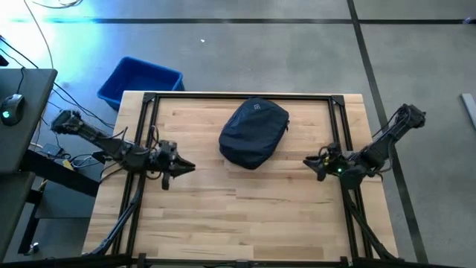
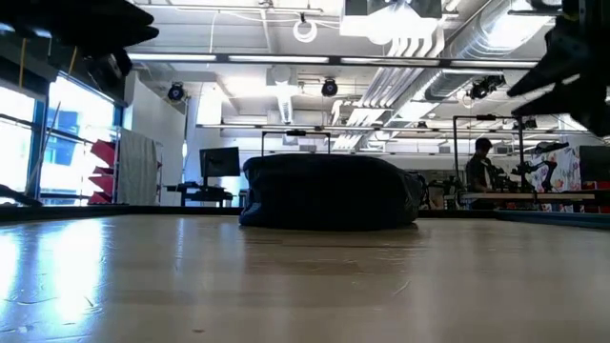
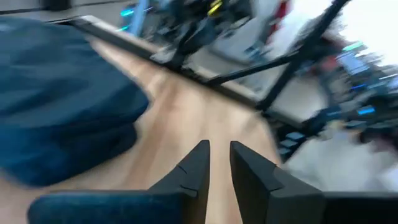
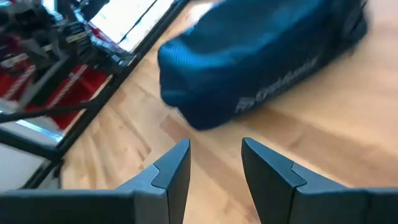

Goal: Unpack backpack
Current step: Return to Home Position

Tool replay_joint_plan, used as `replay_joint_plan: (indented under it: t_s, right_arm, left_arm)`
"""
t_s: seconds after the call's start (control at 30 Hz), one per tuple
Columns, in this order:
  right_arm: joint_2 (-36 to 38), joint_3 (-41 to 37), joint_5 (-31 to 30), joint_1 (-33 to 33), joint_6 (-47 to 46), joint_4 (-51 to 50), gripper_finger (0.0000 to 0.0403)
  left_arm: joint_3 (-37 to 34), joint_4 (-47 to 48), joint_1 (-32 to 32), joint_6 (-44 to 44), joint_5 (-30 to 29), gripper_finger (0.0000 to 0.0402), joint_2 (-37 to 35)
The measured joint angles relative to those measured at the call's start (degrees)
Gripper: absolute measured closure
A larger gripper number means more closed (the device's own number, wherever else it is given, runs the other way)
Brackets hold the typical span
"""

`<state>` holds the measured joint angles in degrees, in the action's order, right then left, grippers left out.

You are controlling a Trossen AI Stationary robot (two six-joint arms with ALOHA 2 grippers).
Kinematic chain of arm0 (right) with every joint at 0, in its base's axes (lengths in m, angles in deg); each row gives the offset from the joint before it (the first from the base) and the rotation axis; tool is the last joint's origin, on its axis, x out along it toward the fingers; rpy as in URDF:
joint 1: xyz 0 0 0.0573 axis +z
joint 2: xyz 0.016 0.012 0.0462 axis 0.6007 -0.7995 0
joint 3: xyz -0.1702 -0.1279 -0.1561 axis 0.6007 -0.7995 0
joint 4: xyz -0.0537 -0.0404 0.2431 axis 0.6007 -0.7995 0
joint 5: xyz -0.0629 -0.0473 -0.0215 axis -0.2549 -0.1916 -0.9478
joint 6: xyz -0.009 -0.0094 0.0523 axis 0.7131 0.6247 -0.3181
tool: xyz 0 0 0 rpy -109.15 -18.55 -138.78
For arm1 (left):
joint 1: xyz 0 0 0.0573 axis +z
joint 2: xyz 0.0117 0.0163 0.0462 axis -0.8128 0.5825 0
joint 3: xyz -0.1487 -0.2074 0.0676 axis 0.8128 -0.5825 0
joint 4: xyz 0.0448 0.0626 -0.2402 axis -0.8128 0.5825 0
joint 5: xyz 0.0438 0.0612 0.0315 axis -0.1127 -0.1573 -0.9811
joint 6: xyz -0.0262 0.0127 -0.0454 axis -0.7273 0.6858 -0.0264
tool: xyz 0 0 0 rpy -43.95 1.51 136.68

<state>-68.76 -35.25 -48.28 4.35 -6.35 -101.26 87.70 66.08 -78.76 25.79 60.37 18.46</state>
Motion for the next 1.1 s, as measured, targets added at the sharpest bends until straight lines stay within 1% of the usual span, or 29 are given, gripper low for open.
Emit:
replay_joint_plan:
  t_s: [0.1,0.17,0.23,0.3,0.37,0.43,0.5,0.57,0.63,0.7,0.8,0.93,1.03,1.1]
  right_arm:
    - [2.5,-6.4,4.0,-3.8,8.1,13.1,0.0275]
    - [3.8,-10.6,8.1,-7.2,15.1,23.4,0.0275]
    - [4.9,-14.1,14.2,-11.3,24.0,34.3,0.0275]
    - [5.7,-17.3,21.6,-15.7,32.4,44.5,0.0275]
    - [6.1,-19.6,29.1,-20.2,39.3,52.4,0.0275]
    - [6.4,-19.5,35.9,-24.7,45.3,55.0,0.0275]
    - [6.4,-19.6,41.1,-29.2,49.8,58.3,0.0275]
    - [6.4,-19.6,45.6,-33.5,53.8,60.7,0.0275]
    - [6.4,-19.6,48.7,-37.3,57.7,61.9,0.0275]
    - [6.4,-19.6,49.1,-40.1,60.5,61.7,0.0275]
    - [6.3,-19.6,44.9,-42.8,60.6,60.9,0.0275]
    - [6.3,-19.6,40.5,-44.4,60.8,60.1,0.0275]
    - [6.3,-19.6,40.1,-44.7,60.7,59.5,0.0275]
    - [6.3,-19.6,40.0,-44.7,60.7,59.1,0.0275]
  left_arm:
    - [-5.7,-11.5,6.9,1.1,9.4,0.0371,-1.2]
    - [-8.0,-15.4,11.5,1.0,14.1,0.0376,-0.9]
    - [-8.9,-16.4,16.0,1.0,18.0,0.0380,-0.1]
    - [-9.4,-18.1,20.1,1.0,22.4,0.0383,0.7]
    - [-9.9,-19.6,24.0,1.0,26.8,0.0385,1.9]
    - [-10.5,-21.3,27.3,1.9,30.6,0.0385,3.3]
    - [-10.7,-25.0,30.2,3.6,34.5,0.0385,4.7]
    - [-11.2,-27.8,32.4,6.6,37.9,0.0385,6.4]
    - [-11.2,-29.9,34.0,10.4,40.1,0.0385,8.1]
    - [-11.1,-32.3,35.0,14.7,40.6,0.0385,9.4]
    - [-11.2,-31.5,36.0,21.9,38.6,0.0385,11.1]
    - [-11.2,-27.7,36.1,22.9,32.5,0.0385,12.5]
    - [-11.2,-25.0,36.1,22.9,29.5,0.0385,13.1]
    - [-11.2,-22.8,36.1,22.9,28.7,0.0385,13.2]
